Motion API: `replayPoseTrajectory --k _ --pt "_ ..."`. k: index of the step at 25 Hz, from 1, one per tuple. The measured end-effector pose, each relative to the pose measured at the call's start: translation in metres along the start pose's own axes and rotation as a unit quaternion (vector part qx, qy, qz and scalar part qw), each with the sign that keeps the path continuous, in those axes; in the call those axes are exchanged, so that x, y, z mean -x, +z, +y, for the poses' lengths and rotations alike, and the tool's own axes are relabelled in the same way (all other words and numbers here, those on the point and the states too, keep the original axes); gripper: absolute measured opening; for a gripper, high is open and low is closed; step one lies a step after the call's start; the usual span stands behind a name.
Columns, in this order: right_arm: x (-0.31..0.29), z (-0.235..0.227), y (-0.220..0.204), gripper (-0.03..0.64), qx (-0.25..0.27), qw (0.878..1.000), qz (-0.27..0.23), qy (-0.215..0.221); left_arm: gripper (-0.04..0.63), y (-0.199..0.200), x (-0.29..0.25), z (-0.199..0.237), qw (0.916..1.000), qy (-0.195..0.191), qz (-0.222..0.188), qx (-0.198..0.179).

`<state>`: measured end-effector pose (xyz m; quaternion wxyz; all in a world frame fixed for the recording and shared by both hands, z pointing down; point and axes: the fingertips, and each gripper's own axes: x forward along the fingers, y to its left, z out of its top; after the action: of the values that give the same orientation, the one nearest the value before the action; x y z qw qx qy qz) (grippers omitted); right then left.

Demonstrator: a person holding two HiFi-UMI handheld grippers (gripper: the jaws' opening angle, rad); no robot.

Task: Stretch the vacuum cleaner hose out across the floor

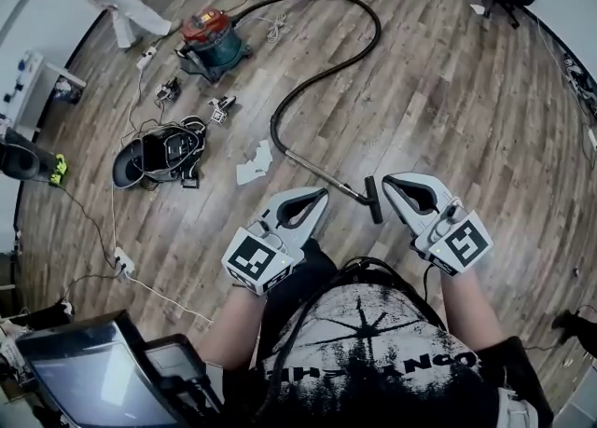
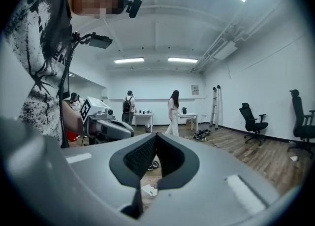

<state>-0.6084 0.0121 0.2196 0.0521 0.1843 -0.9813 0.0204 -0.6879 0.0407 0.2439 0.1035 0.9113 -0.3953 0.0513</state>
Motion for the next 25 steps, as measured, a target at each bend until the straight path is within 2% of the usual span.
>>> replayPoseTrajectory --k 10,15,20,25 --pt "-0.137 -0.064 0.025 0.006 0.000 1.000 0.009 -0.027 0.000 0.029 -0.020 0.137 0.9977 -0.060 0.026 -0.016" --pt "-0.183 -0.080 0.025 0.006 0.002 0.999 0.013 -0.033 0.000 0.029 -0.019 0.186 0.9972 -0.066 0.028 -0.020" --pt "-0.199 -0.085 0.015 0.006 0.006 0.999 0.029 -0.025 0.001 0.024 -0.019 0.208 0.9979 -0.056 0.029 -0.015" --pt "-0.182 -0.098 0.009 0.006 0.006 0.999 0.038 -0.003 0.000 0.024 -0.033 0.199 0.9992 -0.028 0.027 -0.001"
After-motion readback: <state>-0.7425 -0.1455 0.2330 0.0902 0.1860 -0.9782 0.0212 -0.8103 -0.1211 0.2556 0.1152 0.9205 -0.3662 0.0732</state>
